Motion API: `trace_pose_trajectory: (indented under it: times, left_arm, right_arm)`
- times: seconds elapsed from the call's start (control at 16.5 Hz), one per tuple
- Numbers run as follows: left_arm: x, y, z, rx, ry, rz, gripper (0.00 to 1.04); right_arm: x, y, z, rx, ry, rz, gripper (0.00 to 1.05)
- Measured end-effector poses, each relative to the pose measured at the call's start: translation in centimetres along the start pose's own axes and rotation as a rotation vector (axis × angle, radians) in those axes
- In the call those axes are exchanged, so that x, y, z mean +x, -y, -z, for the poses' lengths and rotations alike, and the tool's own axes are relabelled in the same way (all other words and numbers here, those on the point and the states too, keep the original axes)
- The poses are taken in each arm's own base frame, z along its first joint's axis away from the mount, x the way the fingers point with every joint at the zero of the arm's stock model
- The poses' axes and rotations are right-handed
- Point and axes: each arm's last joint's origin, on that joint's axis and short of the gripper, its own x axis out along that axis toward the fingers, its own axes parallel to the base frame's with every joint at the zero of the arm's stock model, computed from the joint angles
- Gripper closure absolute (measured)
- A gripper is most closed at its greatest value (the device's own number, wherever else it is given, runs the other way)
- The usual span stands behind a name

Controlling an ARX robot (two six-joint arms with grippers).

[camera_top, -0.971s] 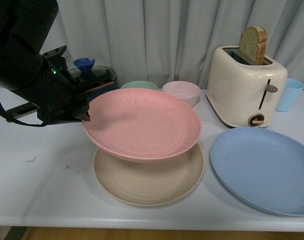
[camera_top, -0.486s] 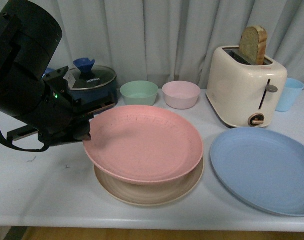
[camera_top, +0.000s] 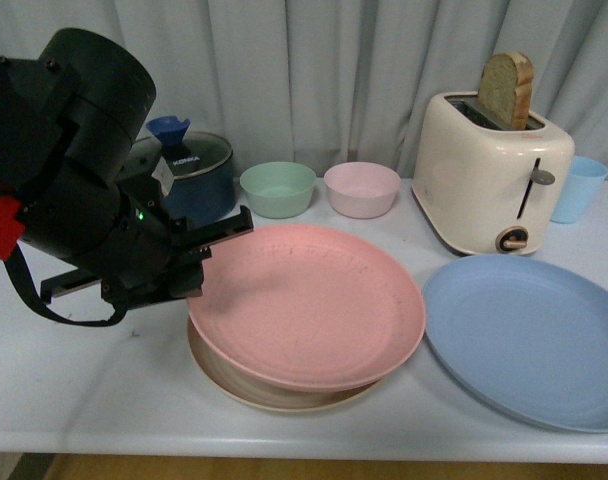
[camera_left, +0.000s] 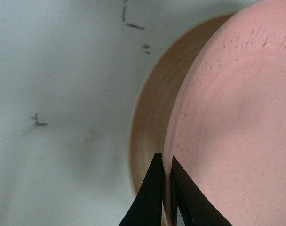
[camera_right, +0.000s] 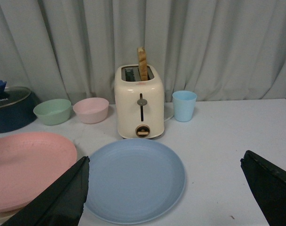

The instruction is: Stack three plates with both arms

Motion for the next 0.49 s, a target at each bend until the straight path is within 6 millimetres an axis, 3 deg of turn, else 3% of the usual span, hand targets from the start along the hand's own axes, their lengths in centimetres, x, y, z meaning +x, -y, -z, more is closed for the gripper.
trace_pose_trajectory:
  times: [0.12,0.3,0.49]
  left_arm:
    - [1.1,-1.2,0.5,-0.015,-0.012,-0.029,1.02]
    - [1.2,-2.0,0.3,-0.018,-0.008,-0.035,1.01]
    - [0.8,-2.2,1.1,-0.007,-0.012,-0.023,0.66]
  right_arm:
    - [0.0,0.0,0.0,0.0,0.0,0.0,0.06]
    - [0.0,0.0,0.0,0.0,0.0,0.0,0.06]
    - [0.0,0.0,0.0,0.0,0.0,0.0,0.06]
